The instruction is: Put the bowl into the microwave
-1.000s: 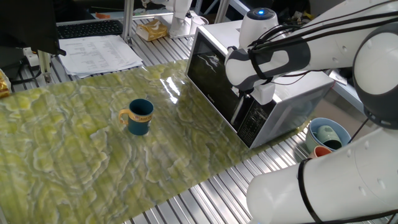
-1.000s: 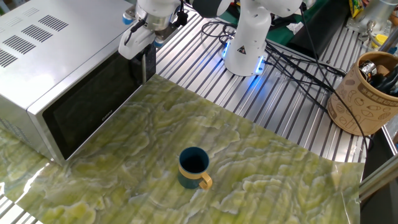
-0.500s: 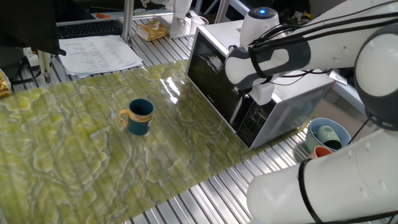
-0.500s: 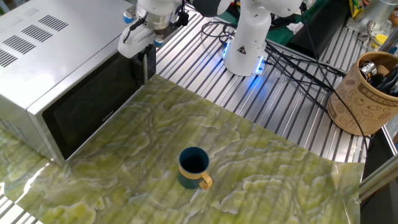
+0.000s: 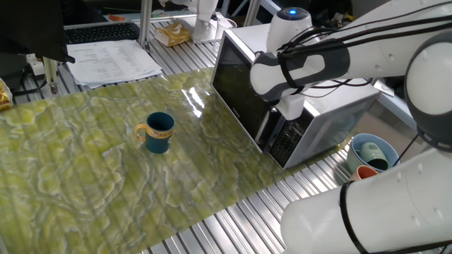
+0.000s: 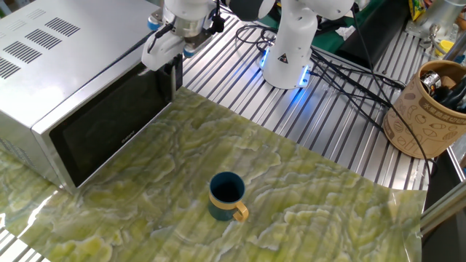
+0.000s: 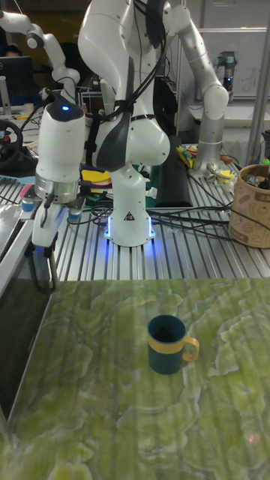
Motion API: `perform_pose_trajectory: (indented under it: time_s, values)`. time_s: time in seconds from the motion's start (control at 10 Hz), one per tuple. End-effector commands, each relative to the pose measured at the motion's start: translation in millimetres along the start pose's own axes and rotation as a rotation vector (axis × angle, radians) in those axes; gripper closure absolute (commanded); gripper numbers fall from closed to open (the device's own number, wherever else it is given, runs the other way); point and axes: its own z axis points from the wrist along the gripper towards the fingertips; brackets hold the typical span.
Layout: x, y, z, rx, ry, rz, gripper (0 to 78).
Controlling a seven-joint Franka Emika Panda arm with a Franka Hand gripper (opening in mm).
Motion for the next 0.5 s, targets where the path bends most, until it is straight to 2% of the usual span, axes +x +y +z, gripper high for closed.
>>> perform_pose_trajectory:
  time_s: [0.1,0.5]
  values:
    - [47.4,22.8,-31.8,-0.024,0.049,0.043,76.4]
    - [47.2,23.2,-31.3,-0.016,0.05,0.027,76.4]
